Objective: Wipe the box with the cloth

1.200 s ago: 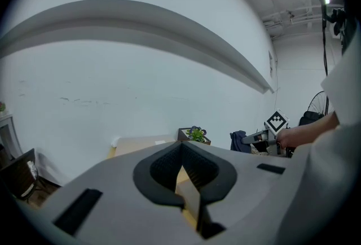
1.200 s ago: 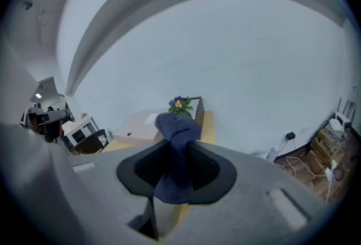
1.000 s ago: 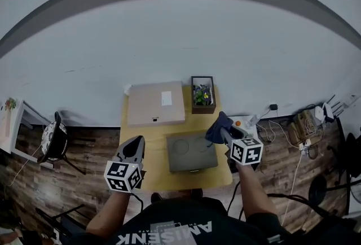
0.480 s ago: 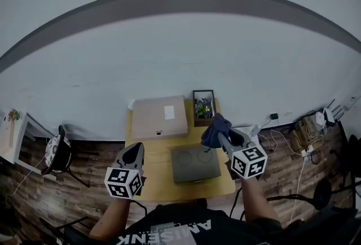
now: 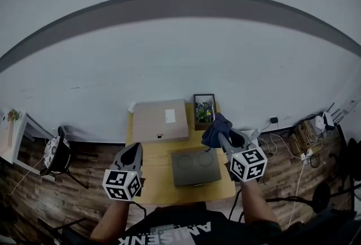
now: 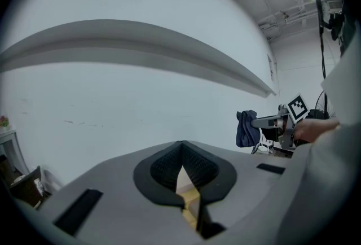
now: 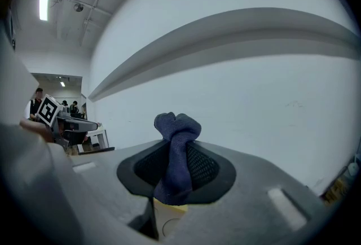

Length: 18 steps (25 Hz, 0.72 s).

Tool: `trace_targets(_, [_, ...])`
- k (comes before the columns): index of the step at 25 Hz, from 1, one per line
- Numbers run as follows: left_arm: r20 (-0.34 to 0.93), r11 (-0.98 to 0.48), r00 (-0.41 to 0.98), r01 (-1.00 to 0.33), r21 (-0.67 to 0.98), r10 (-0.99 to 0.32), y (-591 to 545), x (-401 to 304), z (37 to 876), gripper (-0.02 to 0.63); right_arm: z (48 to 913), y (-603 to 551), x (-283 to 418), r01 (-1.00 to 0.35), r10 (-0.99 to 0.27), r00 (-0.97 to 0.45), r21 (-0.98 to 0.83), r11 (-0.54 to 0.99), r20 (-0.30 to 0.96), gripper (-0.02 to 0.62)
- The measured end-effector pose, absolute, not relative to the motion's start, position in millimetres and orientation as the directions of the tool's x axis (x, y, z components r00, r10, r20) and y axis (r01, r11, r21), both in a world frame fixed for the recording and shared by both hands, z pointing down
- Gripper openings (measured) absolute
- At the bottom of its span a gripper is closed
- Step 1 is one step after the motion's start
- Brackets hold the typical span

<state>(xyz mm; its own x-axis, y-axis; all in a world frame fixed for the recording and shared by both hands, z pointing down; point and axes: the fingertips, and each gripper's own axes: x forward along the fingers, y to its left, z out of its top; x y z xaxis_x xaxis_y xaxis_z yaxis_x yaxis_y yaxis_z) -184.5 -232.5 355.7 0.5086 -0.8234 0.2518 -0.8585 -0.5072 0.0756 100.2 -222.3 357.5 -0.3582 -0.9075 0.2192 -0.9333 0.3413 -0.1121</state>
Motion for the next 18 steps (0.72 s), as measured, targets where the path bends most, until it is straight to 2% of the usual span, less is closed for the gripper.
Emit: trace_targets(18, [0.172, -0.448, 0.459, -0.889, 0.096, -0.872, -250.0, -198.9, 333.6, 0.002, 332.6, -221.9, 99.0, -0.940, -0.925, -0.340, -0.050, 0.337, 0.167, 0.098])
